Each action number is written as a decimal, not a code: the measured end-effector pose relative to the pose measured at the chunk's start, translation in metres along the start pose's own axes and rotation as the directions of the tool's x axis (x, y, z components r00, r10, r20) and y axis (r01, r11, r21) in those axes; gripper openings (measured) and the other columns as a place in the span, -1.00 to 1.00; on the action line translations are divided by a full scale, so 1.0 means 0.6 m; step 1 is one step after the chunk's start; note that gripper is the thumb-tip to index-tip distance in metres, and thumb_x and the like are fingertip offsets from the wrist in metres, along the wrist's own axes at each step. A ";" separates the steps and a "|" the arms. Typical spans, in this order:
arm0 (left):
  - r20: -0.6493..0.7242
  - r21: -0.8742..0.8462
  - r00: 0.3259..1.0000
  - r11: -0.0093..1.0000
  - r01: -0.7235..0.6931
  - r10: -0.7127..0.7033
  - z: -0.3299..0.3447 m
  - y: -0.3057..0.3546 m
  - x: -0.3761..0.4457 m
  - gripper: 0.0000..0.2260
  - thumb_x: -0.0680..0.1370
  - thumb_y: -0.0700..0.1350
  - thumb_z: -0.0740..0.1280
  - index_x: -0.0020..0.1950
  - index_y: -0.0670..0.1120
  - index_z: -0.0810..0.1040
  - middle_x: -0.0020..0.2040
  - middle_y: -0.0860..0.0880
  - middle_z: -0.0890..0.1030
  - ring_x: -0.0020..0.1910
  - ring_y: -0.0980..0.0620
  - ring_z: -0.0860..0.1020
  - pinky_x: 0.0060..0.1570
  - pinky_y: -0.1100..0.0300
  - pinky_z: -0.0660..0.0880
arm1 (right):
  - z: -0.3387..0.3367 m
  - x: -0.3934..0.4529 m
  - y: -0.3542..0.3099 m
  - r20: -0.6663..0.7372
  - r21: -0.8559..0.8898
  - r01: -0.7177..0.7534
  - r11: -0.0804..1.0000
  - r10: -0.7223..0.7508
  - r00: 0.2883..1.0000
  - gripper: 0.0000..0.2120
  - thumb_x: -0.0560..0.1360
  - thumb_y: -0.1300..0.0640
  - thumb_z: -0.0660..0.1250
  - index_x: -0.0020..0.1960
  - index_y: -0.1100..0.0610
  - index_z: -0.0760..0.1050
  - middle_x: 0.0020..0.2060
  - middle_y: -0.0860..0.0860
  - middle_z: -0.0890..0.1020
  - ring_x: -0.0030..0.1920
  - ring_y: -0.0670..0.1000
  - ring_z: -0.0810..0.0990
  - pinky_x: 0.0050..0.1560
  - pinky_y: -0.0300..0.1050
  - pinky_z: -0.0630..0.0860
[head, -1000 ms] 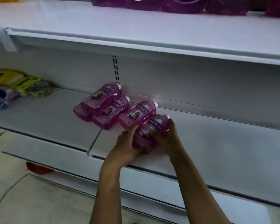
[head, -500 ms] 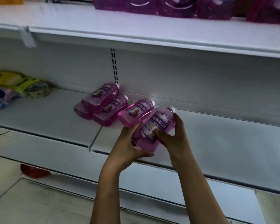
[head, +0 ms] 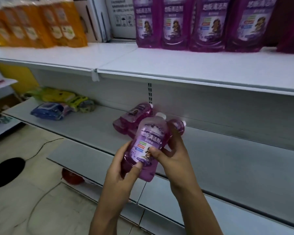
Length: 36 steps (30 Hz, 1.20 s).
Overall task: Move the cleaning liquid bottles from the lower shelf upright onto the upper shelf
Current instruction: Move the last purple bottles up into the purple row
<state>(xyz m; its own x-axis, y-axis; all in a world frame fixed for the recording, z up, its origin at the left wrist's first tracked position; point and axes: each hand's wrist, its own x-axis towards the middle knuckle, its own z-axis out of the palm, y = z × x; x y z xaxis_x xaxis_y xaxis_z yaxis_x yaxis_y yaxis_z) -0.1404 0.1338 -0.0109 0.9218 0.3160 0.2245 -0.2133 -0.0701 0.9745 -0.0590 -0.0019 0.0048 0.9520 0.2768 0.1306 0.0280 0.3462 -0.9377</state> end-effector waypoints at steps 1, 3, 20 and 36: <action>-0.036 0.003 0.999 1.000 -0.008 0.008 -0.011 0.004 -0.007 -0.57 0.50 -0.05 0.41 0.32 0.30 0.49 0.22 0.12 0.63 0.21 0.08 0.61 0.03 0.30 0.57 | 0.012 -0.004 0.003 0.020 0.021 -0.011 1.000 0.011 1.000 -0.27 0.44 0.41 0.46 0.45 -0.13 0.36 0.21 -0.18 0.63 0.08 -0.14 0.68 -0.12 -0.26 0.62; -0.089 -0.002 0.996 1.000 -0.017 0.017 -0.028 0.009 -0.019 -0.56 0.48 -0.07 0.41 0.29 0.32 0.51 0.20 0.14 0.63 0.19 0.10 0.62 0.00 0.30 0.57 | 0.034 -0.010 0.007 0.058 0.044 -0.023 0.999 0.021 0.998 -0.27 0.44 0.41 0.46 0.43 -0.17 0.37 0.23 -0.14 0.62 0.09 -0.09 0.69 -0.10 -0.20 0.64; -0.241 -0.163 0.969 0.983 -0.089 0.048 -0.331 0.021 0.048 -0.40 0.35 -0.16 0.49 0.37 0.13 0.52 0.26 0.00 0.63 0.22 0.00 0.62 -0.02 0.26 0.59 | 0.340 0.076 0.053 0.349 -0.069 0.112 0.991 -0.081 0.934 -0.26 0.49 0.37 0.42 0.43 -0.30 0.32 0.28 -0.15 0.58 0.20 -0.05 0.63 0.12 -0.01 0.63; -0.043 -0.126 0.975 0.967 -0.224 0.220 -0.455 0.055 0.128 -0.28 0.29 -0.08 0.60 0.39 0.27 0.46 0.27 0.04 0.63 0.22 0.01 0.62 0.04 0.20 0.59 | 0.456 0.077 0.022 0.306 -0.078 0.274 0.959 -0.239 0.922 -0.28 0.55 0.40 0.34 0.48 -0.25 0.29 0.26 -0.14 0.60 0.25 -0.03 0.61 0.21 -0.05 0.59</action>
<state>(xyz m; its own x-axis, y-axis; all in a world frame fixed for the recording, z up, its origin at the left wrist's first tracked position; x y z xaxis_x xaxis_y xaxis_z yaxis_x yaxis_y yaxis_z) -0.1653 0.4140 0.0380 0.8375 0.3334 0.4330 -0.4531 -0.0194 0.8913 -0.0978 0.2608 0.0867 0.7774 0.4469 0.4427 0.3116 0.3378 -0.8882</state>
